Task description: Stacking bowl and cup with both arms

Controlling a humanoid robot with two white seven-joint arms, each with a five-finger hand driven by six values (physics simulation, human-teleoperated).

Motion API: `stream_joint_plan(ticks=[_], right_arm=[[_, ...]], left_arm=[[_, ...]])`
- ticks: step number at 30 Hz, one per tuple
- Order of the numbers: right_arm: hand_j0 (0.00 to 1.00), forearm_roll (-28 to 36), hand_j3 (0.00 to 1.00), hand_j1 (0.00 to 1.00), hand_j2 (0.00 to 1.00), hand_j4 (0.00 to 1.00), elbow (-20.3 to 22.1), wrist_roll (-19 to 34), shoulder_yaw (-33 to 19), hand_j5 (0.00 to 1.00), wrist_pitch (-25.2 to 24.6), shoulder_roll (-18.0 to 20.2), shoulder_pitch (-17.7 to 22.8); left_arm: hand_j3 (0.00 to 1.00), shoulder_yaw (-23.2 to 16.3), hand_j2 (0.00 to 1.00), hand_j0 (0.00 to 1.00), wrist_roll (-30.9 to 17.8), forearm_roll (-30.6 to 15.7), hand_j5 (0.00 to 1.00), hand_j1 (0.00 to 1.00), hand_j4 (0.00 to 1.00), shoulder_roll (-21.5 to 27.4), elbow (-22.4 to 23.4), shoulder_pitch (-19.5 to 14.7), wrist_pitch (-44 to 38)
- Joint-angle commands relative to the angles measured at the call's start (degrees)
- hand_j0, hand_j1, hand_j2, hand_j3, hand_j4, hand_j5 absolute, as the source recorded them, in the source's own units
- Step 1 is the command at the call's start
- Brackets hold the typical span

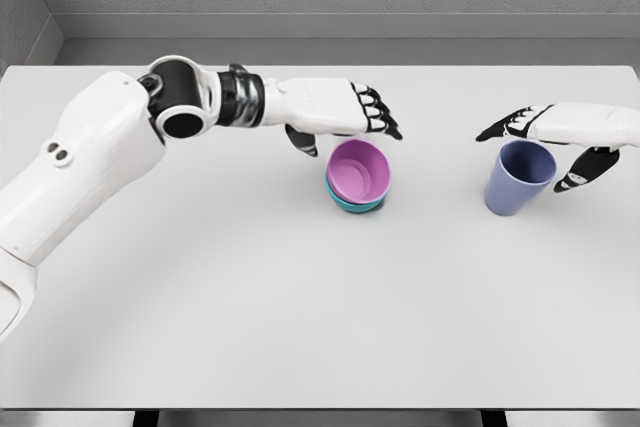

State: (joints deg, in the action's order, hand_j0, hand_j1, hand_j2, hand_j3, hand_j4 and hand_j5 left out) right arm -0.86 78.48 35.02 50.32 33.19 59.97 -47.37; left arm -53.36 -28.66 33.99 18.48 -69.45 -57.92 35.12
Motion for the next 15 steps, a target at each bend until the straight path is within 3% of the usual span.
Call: stream_joint_plan(ticks=[1, 4, 10, 15], right_arm=[[1.0, 0.33, 1.0, 1.0, 1.0, 1.0, 0.01, -0.02, -0.05, 1.0, -0.14, 0.06, 0.0], [1.0, 0.33, 1.0, 1.0, 1.0, 1.0, 0.01, -0.02, 0.13, 1.0, -0.32, -0.03, 0.0], [1.0, 0.25, 1.0, 1.0, 1.0, 1.0, -0.08, -0.02, 0.3, 1.0, -0.67, 0.41, -0.09], [1.0, -0.72, 1.0, 1.0, 1.0, 1.0, 0.01, -0.02, 0.57, 1.0, -0.93, 0.5, -0.18]], left_arm=[[1.0, 0.37, 1.0, 1.0, 0.1, -1.82, 1.0, 1.0, 1.0, 1.04, -0.34, 0.0, -0.12], [1.0, 1.51, 1.0, 1.0, 0.1, -3.14, 1.0, 1.0, 1.0, 3.14, -0.51, -0.26, -0.12], [1.0, 1.68, 1.0, 1.0, 0.1, -10.08, 1.0, 1.0, 1.0, 12.55, -1.04, 0.53, -0.12], [1.0, 1.6, 1.0, 1.0, 0.1, -11.84, 1.0, 1.0, 1.0, 13.69, -2.18, 1.85, -0.12]])
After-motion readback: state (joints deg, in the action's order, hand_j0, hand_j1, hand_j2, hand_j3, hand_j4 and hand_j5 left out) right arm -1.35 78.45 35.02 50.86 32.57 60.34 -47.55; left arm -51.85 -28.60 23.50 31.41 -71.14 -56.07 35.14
